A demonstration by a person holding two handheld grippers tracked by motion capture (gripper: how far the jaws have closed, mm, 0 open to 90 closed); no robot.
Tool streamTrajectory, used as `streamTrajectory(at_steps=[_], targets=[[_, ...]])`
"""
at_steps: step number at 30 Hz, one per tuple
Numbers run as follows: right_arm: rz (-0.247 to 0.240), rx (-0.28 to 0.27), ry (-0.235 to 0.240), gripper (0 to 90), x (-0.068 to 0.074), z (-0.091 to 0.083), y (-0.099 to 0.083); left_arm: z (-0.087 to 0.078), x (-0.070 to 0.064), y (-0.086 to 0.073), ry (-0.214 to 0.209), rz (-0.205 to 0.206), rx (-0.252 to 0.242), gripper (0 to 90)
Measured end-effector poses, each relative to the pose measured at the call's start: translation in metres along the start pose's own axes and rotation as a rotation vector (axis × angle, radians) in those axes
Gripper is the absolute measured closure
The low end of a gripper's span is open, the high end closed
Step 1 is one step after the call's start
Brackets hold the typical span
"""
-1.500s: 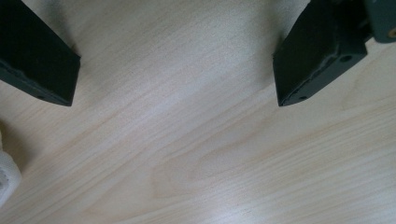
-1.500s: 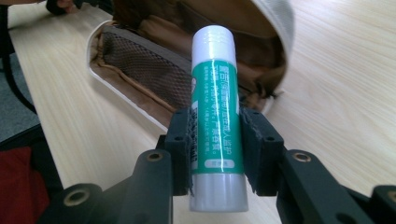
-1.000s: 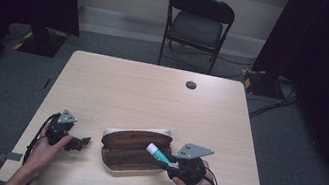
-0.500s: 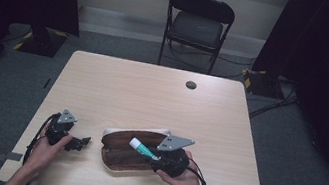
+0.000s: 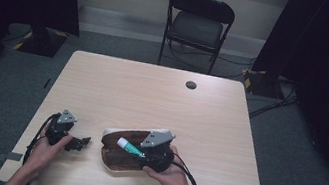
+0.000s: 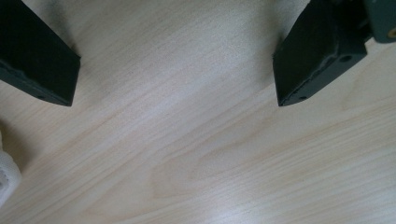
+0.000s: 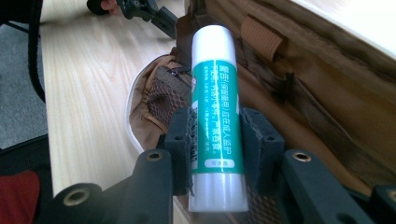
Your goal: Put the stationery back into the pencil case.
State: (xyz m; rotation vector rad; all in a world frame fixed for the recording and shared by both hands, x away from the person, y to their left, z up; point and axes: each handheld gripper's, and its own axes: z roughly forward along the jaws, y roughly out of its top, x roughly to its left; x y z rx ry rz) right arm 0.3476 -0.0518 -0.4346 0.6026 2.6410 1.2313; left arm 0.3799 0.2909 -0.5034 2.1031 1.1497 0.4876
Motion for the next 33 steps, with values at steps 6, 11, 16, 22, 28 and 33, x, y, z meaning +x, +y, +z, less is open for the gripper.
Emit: streamTrajectory(at_steps=[6,11,16,22,28,33], targets=[[0.003,0.035,-0.001,66.5,-0.005,0.013,0.001,0.000,0.000,0.000,-0.001,0.000,0.000,0.3],[0.009,0.037,0.001,66.4,-0.008,0.018,0.002,0.000,0.000,0.000,0.000,0.000,0.000,0.3],[0.015,0.032,0.011,66.3,-0.011,0.022,0.003,0.000,0.000,0.000,0.000,0.000,0.000,0.3],[0.036,0.006,0.018,63.8,-0.013,0.023,0.006,0.001,0.000,0.001,-0.001,0.003,0.004,0.0],[0.040,0.012,-0.007,61.5,-0.016,0.022,0.005,0.001,0.000,0.001,-0.001,0.003,0.004,0.0],[0.057,0.014,-0.040,58.8,-0.019,0.011,-0.002,0.001,0.000,0.001,-0.001,0.003,0.004,0.0]])
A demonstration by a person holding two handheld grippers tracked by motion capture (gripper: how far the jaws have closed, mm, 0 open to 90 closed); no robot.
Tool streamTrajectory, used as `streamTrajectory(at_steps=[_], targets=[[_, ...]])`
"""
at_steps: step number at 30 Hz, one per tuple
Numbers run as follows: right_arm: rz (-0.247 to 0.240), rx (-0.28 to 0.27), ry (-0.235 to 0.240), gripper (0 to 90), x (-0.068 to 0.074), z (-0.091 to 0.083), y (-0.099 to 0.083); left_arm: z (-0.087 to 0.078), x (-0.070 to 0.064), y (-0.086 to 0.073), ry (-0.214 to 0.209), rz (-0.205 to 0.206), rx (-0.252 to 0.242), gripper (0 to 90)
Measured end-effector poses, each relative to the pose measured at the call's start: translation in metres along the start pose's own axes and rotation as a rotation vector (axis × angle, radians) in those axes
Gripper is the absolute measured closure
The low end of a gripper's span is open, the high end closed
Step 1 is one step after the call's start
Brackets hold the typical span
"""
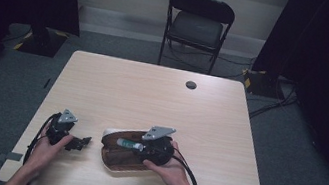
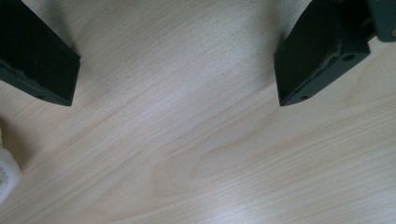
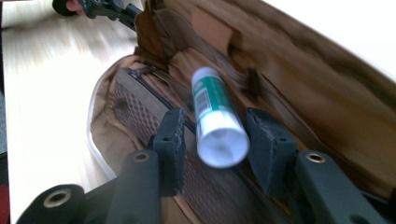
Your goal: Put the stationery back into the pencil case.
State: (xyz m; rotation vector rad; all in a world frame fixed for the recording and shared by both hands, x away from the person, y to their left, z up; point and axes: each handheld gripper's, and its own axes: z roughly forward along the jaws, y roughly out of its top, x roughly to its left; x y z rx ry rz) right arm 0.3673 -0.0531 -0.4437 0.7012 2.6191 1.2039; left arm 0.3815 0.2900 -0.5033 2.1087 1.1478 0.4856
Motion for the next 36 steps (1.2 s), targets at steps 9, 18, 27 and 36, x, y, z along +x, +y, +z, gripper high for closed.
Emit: streamTrajectory(at_steps=[9,18,27,36], targets=[[0.013,0.004,-0.052,54.9,-0.006,-0.013,-0.010,0.000,0.000,0.000,0.000,0.000,0.000,0.0],[0.042,-0.014,-0.094,53.5,-0.009,-0.032,-0.025,0.000,-0.001,0.000,0.001,-0.001,-0.002,0.2],[0.082,-0.043,-0.146,52.3,-0.017,-0.059,-0.042,-0.001,-0.002,-0.001,0.011,-0.010,0.000,0.3],[0.164,-0.085,-0.201,45.5,-0.037,-0.085,-0.060,-0.001,-0.002,-0.001,0.011,-0.012,-0.002,0.3]])
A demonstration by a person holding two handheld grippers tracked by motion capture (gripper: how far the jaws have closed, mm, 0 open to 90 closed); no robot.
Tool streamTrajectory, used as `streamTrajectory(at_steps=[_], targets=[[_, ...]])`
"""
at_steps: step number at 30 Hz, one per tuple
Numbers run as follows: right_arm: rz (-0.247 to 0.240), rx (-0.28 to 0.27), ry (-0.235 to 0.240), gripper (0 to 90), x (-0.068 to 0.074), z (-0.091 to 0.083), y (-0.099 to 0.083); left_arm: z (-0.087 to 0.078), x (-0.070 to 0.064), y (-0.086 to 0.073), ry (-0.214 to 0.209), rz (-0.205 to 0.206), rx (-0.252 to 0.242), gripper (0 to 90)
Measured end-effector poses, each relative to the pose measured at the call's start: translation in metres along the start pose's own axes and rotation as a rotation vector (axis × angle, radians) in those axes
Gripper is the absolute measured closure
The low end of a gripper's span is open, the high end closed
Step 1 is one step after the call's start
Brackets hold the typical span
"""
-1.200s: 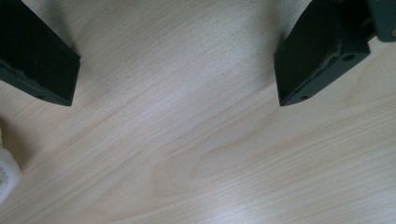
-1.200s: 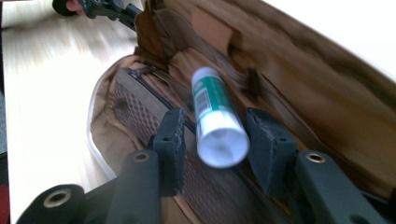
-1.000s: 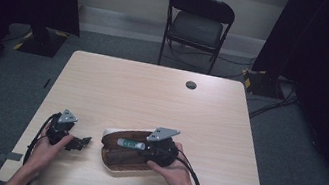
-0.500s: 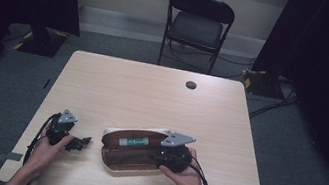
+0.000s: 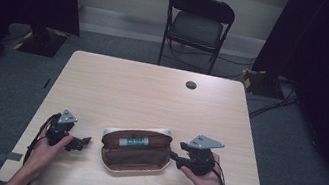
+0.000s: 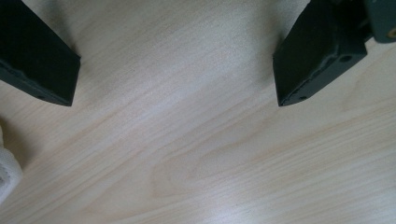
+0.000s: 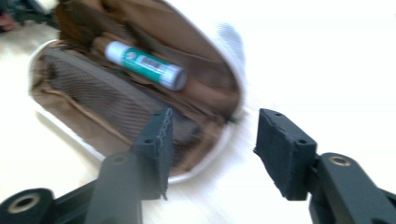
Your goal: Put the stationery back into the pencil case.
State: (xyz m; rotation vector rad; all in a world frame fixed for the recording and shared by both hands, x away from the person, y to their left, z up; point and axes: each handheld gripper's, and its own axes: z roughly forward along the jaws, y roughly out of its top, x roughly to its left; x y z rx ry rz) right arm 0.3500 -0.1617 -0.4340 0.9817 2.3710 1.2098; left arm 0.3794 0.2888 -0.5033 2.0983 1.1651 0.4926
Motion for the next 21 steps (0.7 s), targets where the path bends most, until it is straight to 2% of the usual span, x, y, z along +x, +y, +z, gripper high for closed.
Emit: streamTrajectory(at_steps=[4,6,7,8,9,11,13,15,16,19,21], targets=[[0.053,-0.007,-0.052,39.6,-0.020,-0.014,-0.010,0.000,0.000,0.000,0.000,-0.002,-0.001,0.3],[0.058,-0.008,-0.063,38.8,-0.023,-0.016,-0.011,0.000,0.000,0.000,0.001,-0.004,-0.002,0.3],[0.077,-0.003,-0.094,36.5,-0.033,-0.022,-0.016,0.000,0.000,0.000,0.001,-0.001,0.000,0.3],[0.077,-0.003,-0.094,36.5,-0.033,-0.022,-0.016,0.000,0.000,0.000,0.001,-0.002,0.000,0.3],[0.088,0.005,-0.116,34.9,-0.042,-0.026,-0.020,0.000,-0.001,0.000,0.001,-0.009,-0.006,0.3],[0.099,0.009,-0.129,33.4,-0.046,-0.028,-0.022,0.000,0.000,0.000,0.001,-0.004,-0.001,0.3],[0.128,0.018,-0.144,32.4,-0.056,-0.031,-0.027,0.000,0.000,0.000,0.001,-0.001,0.002,0.3],[0.160,0.030,-0.187,29.2,-0.070,-0.033,-0.037,0.000,-0.001,0.000,0.001,-0.009,-0.005,0.3],[0.160,0.030,-0.187,29.2,-0.070,-0.033,-0.037,0.000,-0.001,0.000,0.001,-0.009,-0.005,0.3],[0.197,0.053,-0.237,23.6,-0.083,-0.031,-0.049,0.000,0.000,0.000,0.001,-0.005,-0.001,0.3],[0.231,0.101,-0.268,20.9,-0.096,-0.028,-0.061,0.000,0.000,0.000,0.000,-0.005,0.000,0.0]])
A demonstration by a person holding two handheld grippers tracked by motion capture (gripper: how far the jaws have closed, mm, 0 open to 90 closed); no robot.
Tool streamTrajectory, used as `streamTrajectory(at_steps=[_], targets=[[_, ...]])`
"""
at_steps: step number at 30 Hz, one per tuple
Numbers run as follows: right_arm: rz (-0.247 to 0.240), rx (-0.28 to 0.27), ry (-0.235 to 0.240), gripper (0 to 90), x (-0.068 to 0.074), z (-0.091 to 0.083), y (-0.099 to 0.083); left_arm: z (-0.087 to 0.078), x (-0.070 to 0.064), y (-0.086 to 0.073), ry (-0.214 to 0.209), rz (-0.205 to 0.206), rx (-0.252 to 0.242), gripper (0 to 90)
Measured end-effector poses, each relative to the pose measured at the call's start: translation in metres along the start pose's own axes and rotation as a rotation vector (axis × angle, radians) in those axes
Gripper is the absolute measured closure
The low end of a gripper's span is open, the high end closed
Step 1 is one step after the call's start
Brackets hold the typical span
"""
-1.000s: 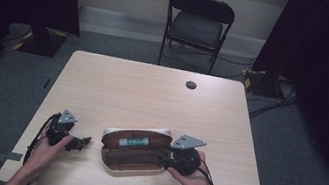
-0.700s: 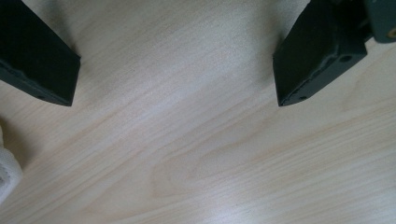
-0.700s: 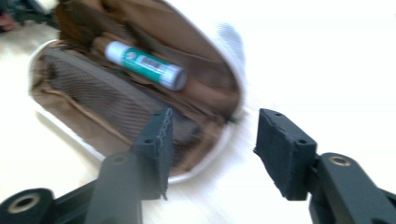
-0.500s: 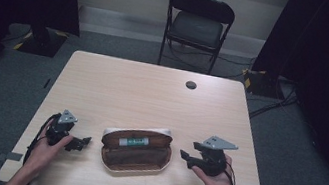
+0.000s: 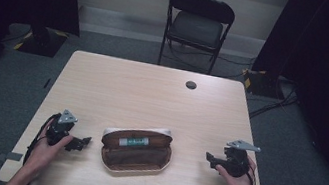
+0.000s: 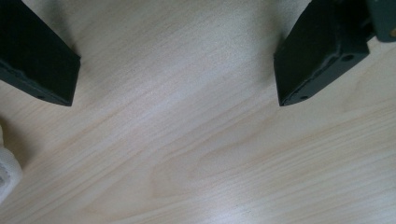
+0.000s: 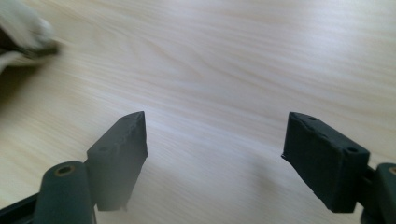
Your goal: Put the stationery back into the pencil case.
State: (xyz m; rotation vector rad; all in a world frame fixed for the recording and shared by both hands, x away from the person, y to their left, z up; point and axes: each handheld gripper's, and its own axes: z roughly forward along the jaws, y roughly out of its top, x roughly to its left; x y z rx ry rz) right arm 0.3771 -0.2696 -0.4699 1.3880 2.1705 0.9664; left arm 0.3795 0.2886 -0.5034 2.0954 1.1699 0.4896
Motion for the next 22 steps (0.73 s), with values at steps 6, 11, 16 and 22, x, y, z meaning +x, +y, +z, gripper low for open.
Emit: streamTrajectory(at_steps=[6,11,16,22], targets=[[0.038,0.047,-0.053,18.8,-0.017,0.007,-0.011,0.000,0.000,0.000,0.000,0.001,0.002,0.0],[0.035,0.065,-0.091,16.6,-0.020,0.011,-0.019,0.000,0.000,0.000,-0.001,0.000,0.002,0.0],[0.028,0.032,-0.107,13.5,-0.018,0.012,-0.023,0.000,0.000,0.000,0.000,0.000,0.002,0.0],[0.026,-0.013,-0.109,11.4,-0.017,0.014,-0.027,0.000,0.000,0.000,-0.001,-0.001,0.002,0.0]])
